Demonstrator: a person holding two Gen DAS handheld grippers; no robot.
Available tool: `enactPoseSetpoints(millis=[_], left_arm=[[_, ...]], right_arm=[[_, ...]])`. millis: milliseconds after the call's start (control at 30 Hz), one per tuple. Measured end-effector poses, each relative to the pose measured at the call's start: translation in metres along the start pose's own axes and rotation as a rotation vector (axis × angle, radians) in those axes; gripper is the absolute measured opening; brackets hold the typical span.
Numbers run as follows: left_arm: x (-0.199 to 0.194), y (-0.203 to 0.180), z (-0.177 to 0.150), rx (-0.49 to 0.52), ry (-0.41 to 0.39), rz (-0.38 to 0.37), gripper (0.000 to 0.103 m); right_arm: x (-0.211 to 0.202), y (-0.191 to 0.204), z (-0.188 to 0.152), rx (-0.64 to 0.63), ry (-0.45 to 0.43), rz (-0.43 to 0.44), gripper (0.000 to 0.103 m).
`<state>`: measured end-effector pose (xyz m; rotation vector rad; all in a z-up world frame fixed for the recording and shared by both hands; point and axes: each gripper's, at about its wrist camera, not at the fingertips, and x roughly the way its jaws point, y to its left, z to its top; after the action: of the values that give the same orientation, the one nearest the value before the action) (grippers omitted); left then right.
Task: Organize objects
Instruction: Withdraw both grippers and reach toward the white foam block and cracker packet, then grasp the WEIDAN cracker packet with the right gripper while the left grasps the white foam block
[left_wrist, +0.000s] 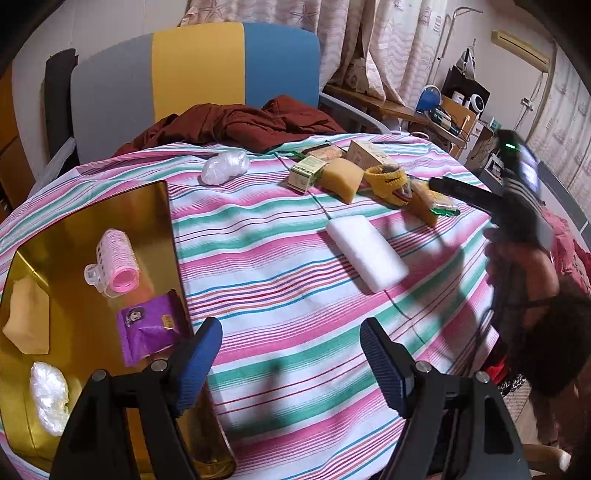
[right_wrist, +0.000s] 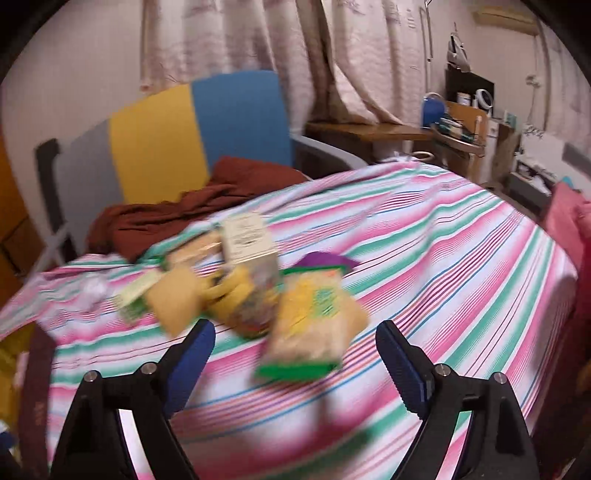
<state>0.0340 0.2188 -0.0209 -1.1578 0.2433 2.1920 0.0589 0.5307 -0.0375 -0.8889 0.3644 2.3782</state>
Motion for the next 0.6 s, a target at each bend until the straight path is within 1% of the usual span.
enactPoseSetpoints(millis=[67, 133, 167, 200, 233, 333, 467, 533, 600], left_arm=[[0.0, -0.004, 0.0, 0.013, 0.002, 0.005, 0.078], [0.0, -0.008, 0.001, 0.026, 0.002, 0.011, 0.078], [0.001, -0.009, 0.002, 0.031, 0.002, 0.012, 0.078], [0.001, -0.011, 0.003, 0.036, 0.002, 0.013, 0.078], [0.002, -0.013, 0.003, 0.04, 0.002, 0.013, 0.078], [0.007, -0.019, 0.007, 0.043, 0.003, -0.006, 0.078], [0.021, -0.028, 0.017, 0.029, 0.006, -0.047, 0.078], [0.032, -0.034, 0.022, 0.022, 0.018, -0.062, 0.078], [0.046, -0.039, 0.028, 0.006, 0.036, -0.064, 0.078]], right_arm=[[0.017, 0.002, 0.003, -0.023, 0.032, -0.01, 0.073], [0.029, 0.005, 0.003, -0.042, 0.055, -0.008, 0.065], [0.034, 0.007, 0.002, -0.053, 0.062, -0.014, 0.06], [0.04, 0.008, -0.001, -0.063, 0.074, -0.034, 0.057], [0.044, 0.004, -0.002, -0.06, 0.079, -0.037, 0.052], [0.037, -0.005, -0.017, -0.03, 0.046, -0.015, 0.048], [0.016, -0.01, -0.04, -0.024, 0.007, 0.03, 0.047], [0.008, -0.012, -0.055, -0.007, 0.006, 0.069, 0.047], [0.007, -0.012, -0.065, 0.003, 0.017, 0.088, 0.046]])
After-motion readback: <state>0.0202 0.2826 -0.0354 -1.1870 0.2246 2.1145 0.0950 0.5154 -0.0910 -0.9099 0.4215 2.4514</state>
